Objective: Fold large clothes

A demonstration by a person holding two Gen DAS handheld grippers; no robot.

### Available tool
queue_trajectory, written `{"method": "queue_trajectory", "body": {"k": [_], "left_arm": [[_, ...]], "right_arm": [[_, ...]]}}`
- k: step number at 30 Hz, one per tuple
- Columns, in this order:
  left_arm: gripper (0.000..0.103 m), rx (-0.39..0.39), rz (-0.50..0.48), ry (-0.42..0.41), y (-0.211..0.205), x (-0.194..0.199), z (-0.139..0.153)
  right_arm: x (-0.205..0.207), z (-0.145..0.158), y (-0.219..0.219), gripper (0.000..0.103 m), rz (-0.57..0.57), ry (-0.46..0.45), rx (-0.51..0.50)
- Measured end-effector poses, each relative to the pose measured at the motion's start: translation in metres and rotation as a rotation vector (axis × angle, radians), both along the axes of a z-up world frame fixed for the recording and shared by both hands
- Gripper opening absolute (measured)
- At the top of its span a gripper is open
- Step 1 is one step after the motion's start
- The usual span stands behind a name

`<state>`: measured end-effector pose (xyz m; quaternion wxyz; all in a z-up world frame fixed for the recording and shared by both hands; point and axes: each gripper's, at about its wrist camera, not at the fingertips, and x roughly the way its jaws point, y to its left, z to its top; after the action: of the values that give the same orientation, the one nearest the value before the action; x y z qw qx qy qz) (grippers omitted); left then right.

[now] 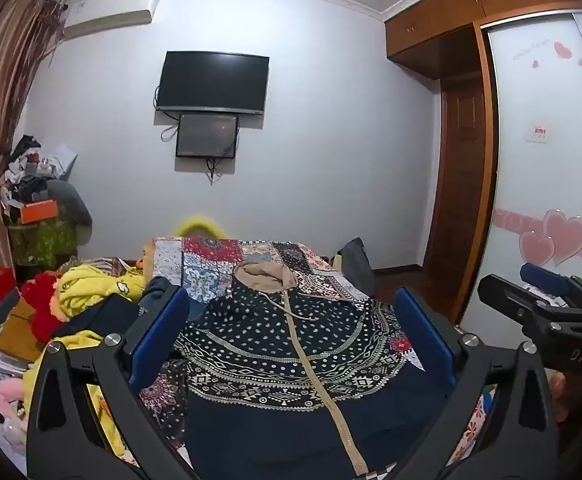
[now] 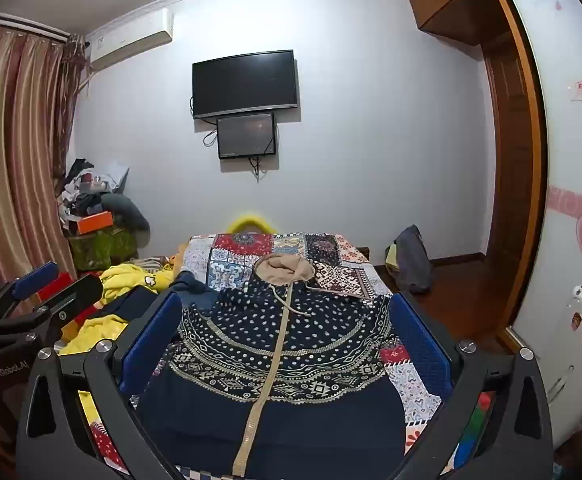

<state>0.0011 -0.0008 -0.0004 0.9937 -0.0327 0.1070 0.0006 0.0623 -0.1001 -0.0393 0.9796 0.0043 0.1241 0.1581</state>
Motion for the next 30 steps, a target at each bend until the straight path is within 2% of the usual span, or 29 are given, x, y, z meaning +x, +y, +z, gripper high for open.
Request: {"method": "queue_trajectory", "body": {"k": [3, 5, 6, 9, 17, 30], "left_arm": [[0.103, 0.013, -0.008, 0.020, -0.007, 0.004, 0.000], [0.103, -0.008, -0.001, 0.034, -0.001, 0.012, -0.002], [0.103, -0.012, -0.006, 0.009, 0.000, 0.005, -0.001], [0.103, -0.026, -0.015, 0.008, 0.004, 0.004, 0.001], [0.103, 0.003, -0.012, -0.003, -0.002, 0.004, -0.005], [0.103, 0.005, -0.027, -0.006, -0.004, 0.003, -0.002]], "right_arm": [[-0.001, 0.000, 0.000, 0.103, 0.002, 0.002, -0.001], [-0.003, 0.000, -0.001, 0.103, 0.005, 0.002, -0.002], [-0.004, 0.001, -0.001, 0.103, 0.006, 0.002, -0.003], [0.001, 0.000, 0.001, 0.103, 0.002, 0.014, -0.009], [0.002, -0.001, -0.001, 0.103, 0.002, 0.016, -0.011], [0.003, 0.000, -0.002, 0.103, -0.006, 0.015, -0.003]]}}
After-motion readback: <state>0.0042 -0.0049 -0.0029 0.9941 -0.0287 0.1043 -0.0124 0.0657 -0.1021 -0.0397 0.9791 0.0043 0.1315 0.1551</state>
